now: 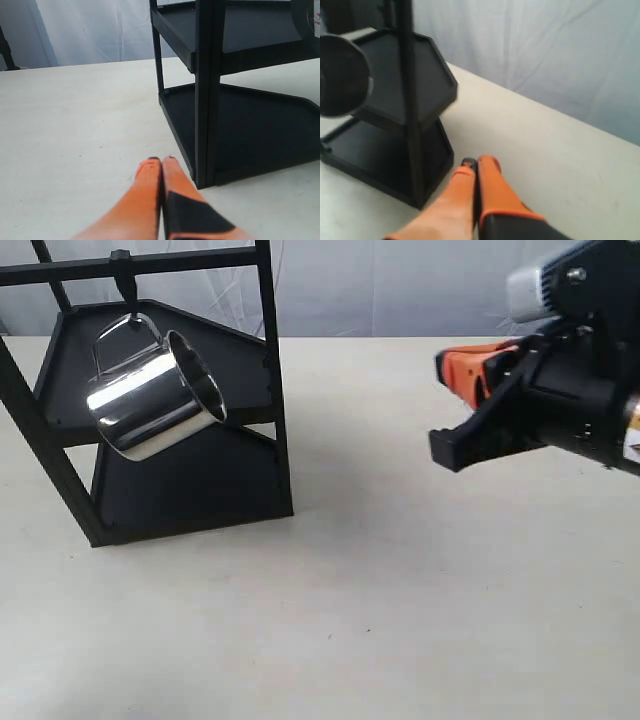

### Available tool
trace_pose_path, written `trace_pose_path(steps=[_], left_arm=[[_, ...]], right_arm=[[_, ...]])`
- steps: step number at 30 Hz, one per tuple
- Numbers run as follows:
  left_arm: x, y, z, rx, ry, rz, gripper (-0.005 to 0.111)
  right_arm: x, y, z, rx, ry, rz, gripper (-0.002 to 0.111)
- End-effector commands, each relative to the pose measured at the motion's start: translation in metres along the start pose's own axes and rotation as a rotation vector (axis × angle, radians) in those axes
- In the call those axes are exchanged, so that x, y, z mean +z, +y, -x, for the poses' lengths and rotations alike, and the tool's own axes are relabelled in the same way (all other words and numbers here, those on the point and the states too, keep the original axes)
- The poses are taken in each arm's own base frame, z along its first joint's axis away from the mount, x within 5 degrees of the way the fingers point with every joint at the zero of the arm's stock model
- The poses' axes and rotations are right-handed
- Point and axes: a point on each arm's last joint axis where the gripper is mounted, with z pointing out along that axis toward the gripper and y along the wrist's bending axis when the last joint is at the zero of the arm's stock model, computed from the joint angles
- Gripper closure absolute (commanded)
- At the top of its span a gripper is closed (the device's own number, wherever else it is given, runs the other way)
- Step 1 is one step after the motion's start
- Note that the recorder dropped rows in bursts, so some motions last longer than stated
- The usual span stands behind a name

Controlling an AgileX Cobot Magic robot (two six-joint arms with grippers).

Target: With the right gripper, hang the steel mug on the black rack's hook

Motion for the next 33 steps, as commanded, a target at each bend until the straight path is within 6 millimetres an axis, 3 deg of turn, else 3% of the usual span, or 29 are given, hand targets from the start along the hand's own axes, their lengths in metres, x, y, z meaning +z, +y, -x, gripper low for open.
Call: trace_pose_path(steps=[1,7,10,25,29,33], left_arm=[[0.0,0.0,0.001,-0.004,-0.006,-0.003,0.107],[0.0,0.0,0.001,-0.004,-0.006,-0.003,0.107],[0.0,0.0,0.001,-0.004,-0.006,-0.003,0.107],[0.0,0.0,0.001,-0.004,-0.006,-0.003,0.107],[0.0,0.0,0.001,-0.004,-0.006,-0.003,0.107],[0.0,0.0,0.001,-0.004,-0.006,-0.003,0.107]], right_arm=[[-0.028,-0.009,0.001,0.082,0.066,-0.096,0.108],[-0.05,-0.014,-0.004,0.114,0.146,-0.165,0.108],[-0.058,-0.014,-0.013,0.246,0.24,-0.192,0.108],[-0.065,-0.015,-0.014,0.253,0.255,-0.208,0.108],[-0.094,-0.025,-0.013,0.307,0.135,-0.282,0.108],[-0.131,-0.03,-0.04,0.341,0.011,-0.411,0.108]])
